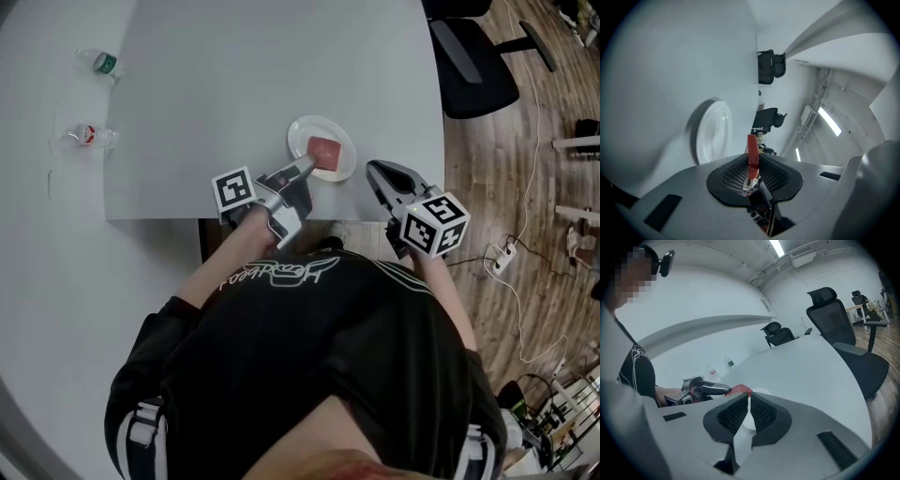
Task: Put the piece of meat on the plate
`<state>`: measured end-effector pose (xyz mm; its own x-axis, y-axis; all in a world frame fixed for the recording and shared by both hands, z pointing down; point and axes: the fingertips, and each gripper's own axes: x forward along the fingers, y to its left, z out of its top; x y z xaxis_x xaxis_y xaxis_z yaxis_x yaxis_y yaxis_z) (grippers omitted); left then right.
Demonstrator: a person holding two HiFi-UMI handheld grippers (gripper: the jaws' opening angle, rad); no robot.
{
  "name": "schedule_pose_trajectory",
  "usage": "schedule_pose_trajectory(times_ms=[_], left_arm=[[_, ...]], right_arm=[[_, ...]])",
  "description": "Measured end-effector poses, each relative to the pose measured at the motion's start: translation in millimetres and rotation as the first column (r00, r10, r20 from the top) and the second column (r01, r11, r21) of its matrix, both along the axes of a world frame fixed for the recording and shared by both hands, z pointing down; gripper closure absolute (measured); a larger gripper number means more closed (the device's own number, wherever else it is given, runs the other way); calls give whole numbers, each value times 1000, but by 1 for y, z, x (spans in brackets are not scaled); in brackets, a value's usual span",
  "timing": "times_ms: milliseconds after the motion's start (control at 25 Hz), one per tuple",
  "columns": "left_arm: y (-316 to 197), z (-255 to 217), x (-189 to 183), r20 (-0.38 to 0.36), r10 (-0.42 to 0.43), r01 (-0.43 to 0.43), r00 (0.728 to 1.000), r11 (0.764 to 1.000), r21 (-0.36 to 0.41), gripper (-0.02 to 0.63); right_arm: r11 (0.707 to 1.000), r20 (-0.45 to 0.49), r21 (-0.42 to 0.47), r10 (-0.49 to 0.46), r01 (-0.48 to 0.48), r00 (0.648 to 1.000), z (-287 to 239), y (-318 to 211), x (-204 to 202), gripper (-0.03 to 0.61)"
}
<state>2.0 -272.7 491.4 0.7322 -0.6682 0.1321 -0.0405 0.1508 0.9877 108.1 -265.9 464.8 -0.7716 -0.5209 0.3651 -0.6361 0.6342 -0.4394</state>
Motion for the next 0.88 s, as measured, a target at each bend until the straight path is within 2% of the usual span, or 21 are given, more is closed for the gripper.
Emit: schedule_pose_trajectory(times_ms=[320,520,720,880], left_arm=[[-15,30,-2,89,-30,37,996,997,-72,538],[-20,43,-3,173,-17,36,985,994,-107,538],[-24,50,-2,222,-9,36,975,992,-121,538],[-25,54,-2,233,1,31,972,991,-134,538]], right_arm=[[999,20,-9,-34,34,999,7,-21,4,560],[999,36,-29,-44,45,998,14,-28,4,560],[998,47,-38,-43,45,998,19,-33,9,560],[998,49,-41,-37,39,998,20,-34,13,560]])
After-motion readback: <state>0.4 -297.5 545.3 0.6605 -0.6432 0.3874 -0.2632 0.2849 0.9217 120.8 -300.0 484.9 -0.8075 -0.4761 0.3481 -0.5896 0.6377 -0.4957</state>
